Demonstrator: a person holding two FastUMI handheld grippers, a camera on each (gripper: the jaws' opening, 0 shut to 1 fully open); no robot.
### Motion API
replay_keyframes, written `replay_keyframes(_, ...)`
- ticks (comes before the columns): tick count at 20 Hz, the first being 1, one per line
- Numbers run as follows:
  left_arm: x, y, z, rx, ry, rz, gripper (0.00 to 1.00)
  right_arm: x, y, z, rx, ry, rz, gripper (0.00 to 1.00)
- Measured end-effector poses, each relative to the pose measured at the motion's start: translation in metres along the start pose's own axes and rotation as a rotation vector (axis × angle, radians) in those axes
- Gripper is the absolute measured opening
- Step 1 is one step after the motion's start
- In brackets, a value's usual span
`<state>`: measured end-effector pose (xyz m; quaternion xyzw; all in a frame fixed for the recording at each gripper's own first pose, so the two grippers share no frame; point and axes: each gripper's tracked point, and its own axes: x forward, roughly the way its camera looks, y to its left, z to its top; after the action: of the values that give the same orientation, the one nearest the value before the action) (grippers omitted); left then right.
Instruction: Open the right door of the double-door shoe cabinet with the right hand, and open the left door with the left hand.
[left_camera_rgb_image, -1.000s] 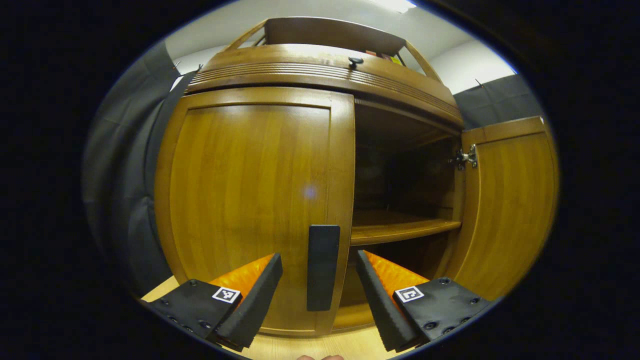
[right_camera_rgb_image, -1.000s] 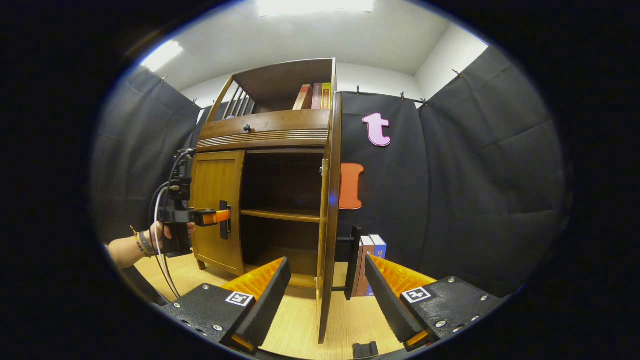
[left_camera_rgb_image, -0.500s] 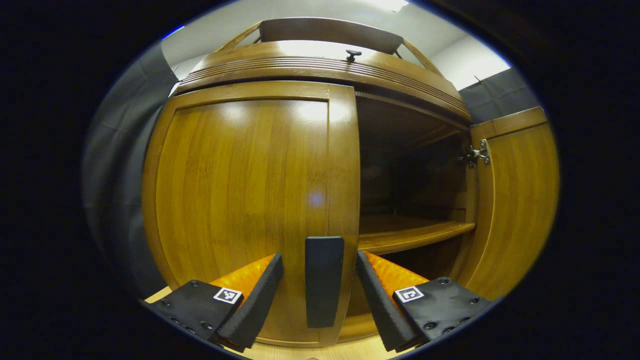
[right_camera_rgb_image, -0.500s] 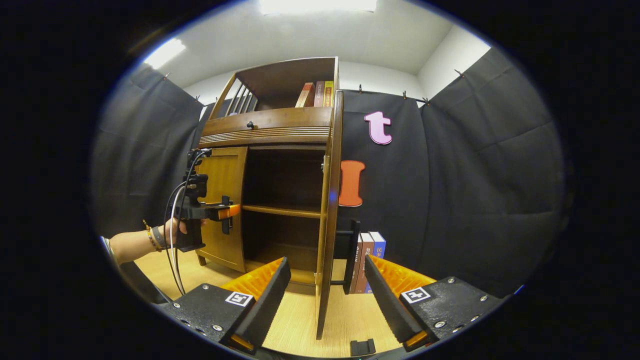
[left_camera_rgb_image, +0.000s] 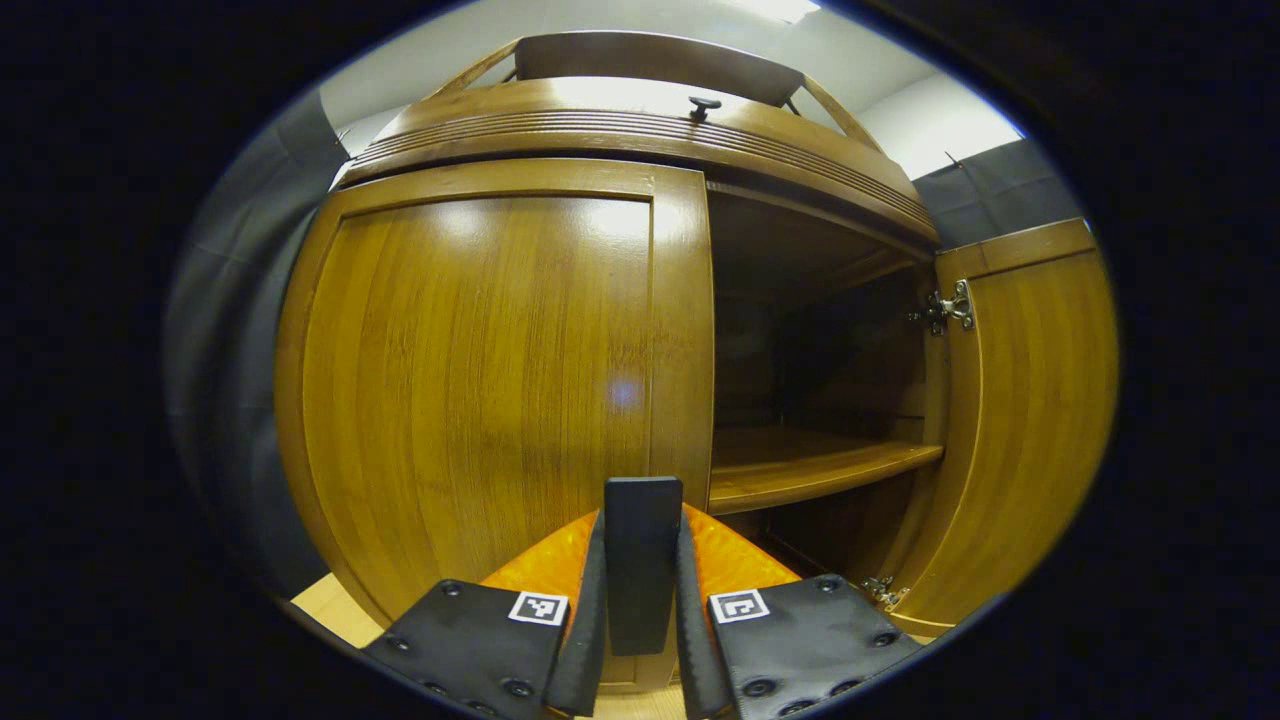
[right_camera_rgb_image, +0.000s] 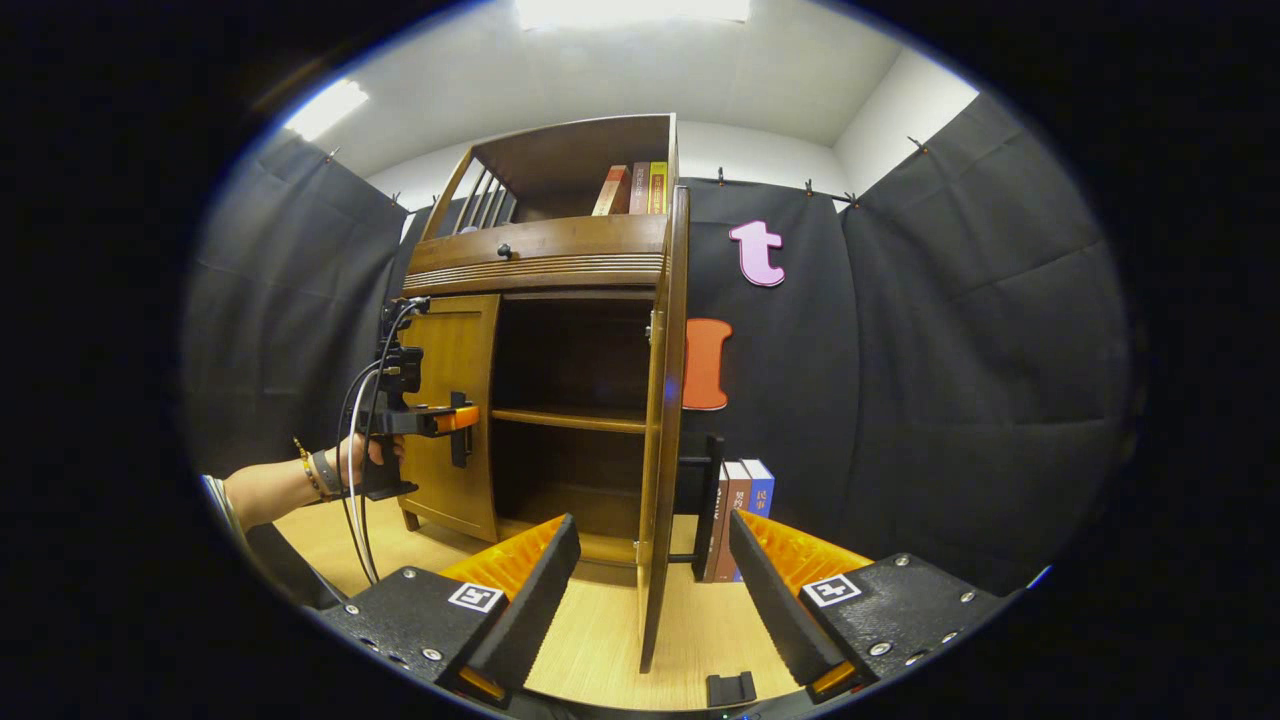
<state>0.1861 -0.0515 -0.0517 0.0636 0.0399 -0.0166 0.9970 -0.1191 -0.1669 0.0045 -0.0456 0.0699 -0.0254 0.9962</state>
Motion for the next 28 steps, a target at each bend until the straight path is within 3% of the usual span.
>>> replay_keyframes(2,-0.003,0.000,0.001,-0.005,0.007,-0.006,0.36,-0.002,-0.002,0.000,0.000,0.003,-0.007,1.00)
replay_keyframes(3,-0.007,-0.001,-0.001,-0.009,0.018,-0.012,0.36,-0.004,-0.002,0.000,0.003,0.004,-0.007,0.84)
replay_keyframes(4,-0.010,-0.001,-0.001,-0.015,0.027,-0.015,0.36,-0.005,-0.002,-0.001,0.004,0.005,-0.008,1.00)
replay_keyframes(12,-0.064,0.003,0.005,0.016,0.040,-0.011,0.35,-0.005,0.003,0.002,-0.008,0.002,-0.010,1.00)
replay_keyframes(18,-0.124,0.024,0.013,-0.025,0.035,-0.028,0.36,-0.001,0.012,0.004,0.017,-0.002,0.003,1.00)
replay_keyframes(28,-0.207,0.091,0.031,0.030,0.018,0.056,0.33,-0.001,0.027,0.017,0.057,-0.031,0.033,1.00)
